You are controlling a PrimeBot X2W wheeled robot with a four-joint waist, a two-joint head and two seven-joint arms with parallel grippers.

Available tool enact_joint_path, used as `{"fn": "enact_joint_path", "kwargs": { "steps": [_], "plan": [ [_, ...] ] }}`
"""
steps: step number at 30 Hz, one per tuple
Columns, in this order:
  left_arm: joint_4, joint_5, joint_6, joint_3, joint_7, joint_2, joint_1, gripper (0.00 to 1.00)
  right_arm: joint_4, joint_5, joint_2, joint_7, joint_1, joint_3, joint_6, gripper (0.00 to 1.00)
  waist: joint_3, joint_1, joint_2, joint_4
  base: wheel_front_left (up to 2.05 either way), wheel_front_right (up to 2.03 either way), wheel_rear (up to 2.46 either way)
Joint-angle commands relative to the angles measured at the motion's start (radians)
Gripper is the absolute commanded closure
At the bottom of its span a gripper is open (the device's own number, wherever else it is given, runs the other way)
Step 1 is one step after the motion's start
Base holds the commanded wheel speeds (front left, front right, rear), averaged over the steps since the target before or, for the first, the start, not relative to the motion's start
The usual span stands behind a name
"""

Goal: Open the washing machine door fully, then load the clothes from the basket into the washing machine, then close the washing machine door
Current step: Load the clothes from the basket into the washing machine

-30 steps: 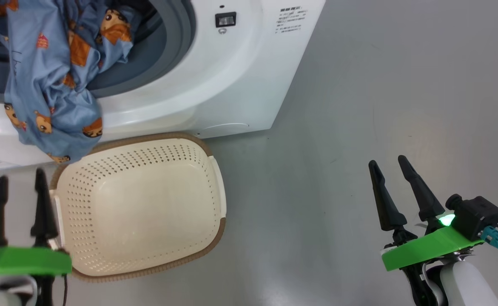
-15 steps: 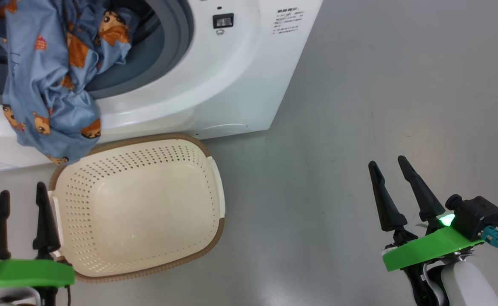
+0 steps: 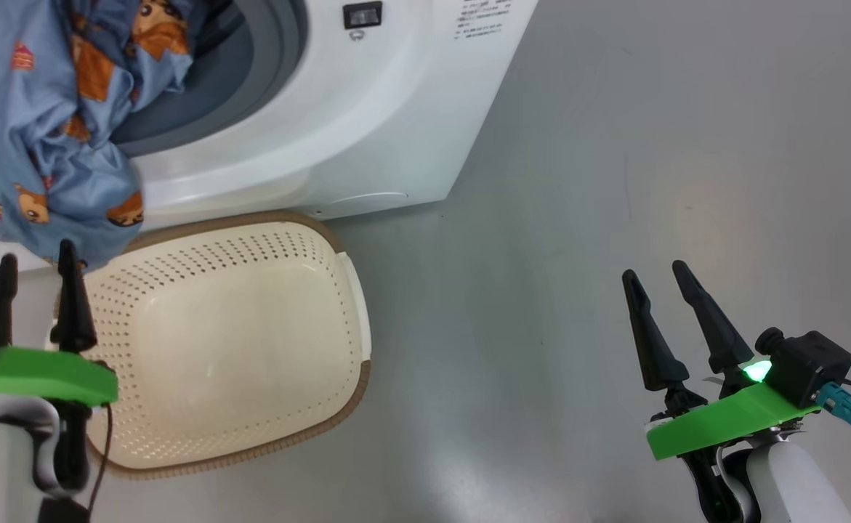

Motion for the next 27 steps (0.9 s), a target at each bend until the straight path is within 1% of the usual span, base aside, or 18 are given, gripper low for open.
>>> {"fn": "enact_joint_path", "kwargs": {
  "steps": [1, 10, 24, 25, 26, 27],
  "plan": [
    [0.017, -0.017, -0.002, 0.017, -0.005, 0.052, -0.034, 0.00, -0.027, -0.007, 0.000, -0.005, -0.002, 0.023, 0.002, 0.00, 0.013, 0.0001, 0.0000, -0.009, 0.00, 0.00, 0.00],
    [0.173, -0.079, -0.002, -0.033, -0.005, 0.115, -0.165, 0.00, -0.034, -0.013, 0.010, -0.005, -0.013, 0.023, 0.002, 0.00, 0.046, 0.0001, 0.0000, -0.028, 0.00, 0.00, 0.00],
    [0.317, -0.157, -0.002, -0.121, -0.005, 0.190, -0.302, 0.00, -0.039, -0.016, 0.014, -0.005, -0.031, 0.038, 0.002, 0.00, 0.076, 0.0001, 0.0000, -0.057, 0.00, 0.00, 0.00],
    [0.323, -0.160, -0.002, -0.124, -0.005, 0.194, -0.309, 0.19, -0.040, -0.016, 0.014, -0.005, -0.032, 0.039, 0.002, 0.00, 0.077, 0.0001, 0.0000, -0.059, 0.00, 0.00, 0.00],
    [0.329, -0.164, -0.002, -0.128, -0.005, 0.197, -0.315, 0.52, -0.040, -0.016, 0.015, -0.005, -0.032, 0.039, 0.002, 0.00, 0.078, 0.0001, 0.0000, -0.061, 0.00, 0.00, 0.00],
    [0.332, -0.168, -0.002, -0.131, -0.005, 0.199, -0.319, 0.71, -0.040, -0.016, 0.015, -0.005, -0.033, 0.039, 0.002, 0.00, 0.079, 0.0001, 0.0000, -0.062, 0.00, 0.00, 0.00]
  ]
}}
